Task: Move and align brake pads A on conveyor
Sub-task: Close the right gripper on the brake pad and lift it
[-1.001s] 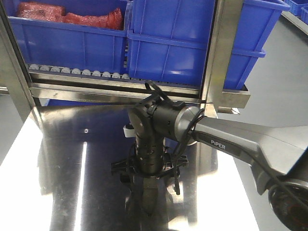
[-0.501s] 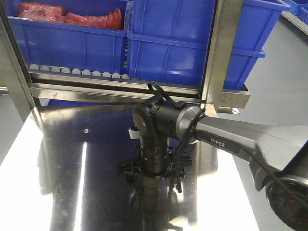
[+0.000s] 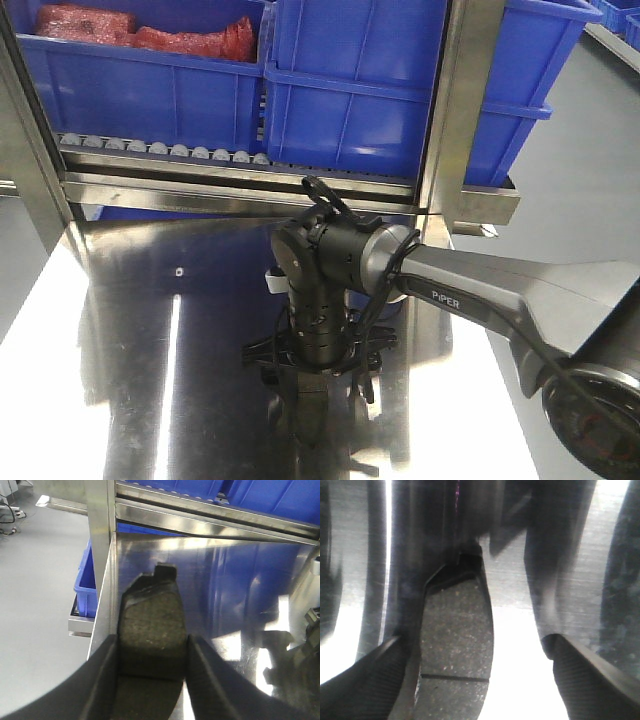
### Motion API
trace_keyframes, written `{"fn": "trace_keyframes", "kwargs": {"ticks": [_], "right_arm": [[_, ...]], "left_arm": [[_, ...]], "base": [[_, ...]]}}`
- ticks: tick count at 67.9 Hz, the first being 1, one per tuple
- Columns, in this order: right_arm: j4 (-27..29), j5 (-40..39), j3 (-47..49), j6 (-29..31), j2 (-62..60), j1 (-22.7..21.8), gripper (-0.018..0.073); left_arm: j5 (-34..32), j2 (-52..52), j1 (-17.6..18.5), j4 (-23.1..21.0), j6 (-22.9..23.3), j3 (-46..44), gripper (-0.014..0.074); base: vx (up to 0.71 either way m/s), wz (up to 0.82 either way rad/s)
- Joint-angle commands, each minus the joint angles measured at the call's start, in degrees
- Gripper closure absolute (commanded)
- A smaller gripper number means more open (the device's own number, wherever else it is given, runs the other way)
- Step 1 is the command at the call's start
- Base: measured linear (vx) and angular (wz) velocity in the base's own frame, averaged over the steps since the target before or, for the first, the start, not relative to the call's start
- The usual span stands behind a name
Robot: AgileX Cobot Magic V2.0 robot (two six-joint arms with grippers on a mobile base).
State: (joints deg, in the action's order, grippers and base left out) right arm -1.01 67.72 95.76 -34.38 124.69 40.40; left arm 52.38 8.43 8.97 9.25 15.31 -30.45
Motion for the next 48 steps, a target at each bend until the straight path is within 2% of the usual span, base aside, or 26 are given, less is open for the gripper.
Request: {"fn": "trace_keyframes", "kwargs": {"ticks": [1, 10, 19, 38, 48], "right_arm": [[-0.88, 0.00, 1.49, 0.23, -3.18, -0.44, 0.0062], [-0.88, 0.00, 1.49, 0.29, -3.18, -0.44, 0.0254], [-0.70, 0.00, 1.49, 2.67, -3.42, -0.32, 0.0581], [-2.50, -2.53, 1.44, 3.35, -7.02, -0.32, 0.0571], [-2.91, -5.45, 1.17, 6.44, -10.67, -0.39, 0.0571]], "left_arm": [[-5.03, 0.70, -0.03, 0.59, 0.07, -1.18, 0.0603], [-5.03, 0.70, -0.03, 0.59, 0.07, -1.18, 0.0603], [-5.03, 0.70, -0.03, 0.59, 0.07, -1.18, 0.0603], [-5.03, 0.70, -0.03, 0.59, 0.07, -1.18, 0.0603], [-5.03, 0.70, -0.03, 0.59, 0.07, -1.18, 0.0603]], "base": [[0.00, 0.00], [0.00, 0.00], [0.00, 0.00], [0.00, 0.00], [0.00, 0.00]]}}
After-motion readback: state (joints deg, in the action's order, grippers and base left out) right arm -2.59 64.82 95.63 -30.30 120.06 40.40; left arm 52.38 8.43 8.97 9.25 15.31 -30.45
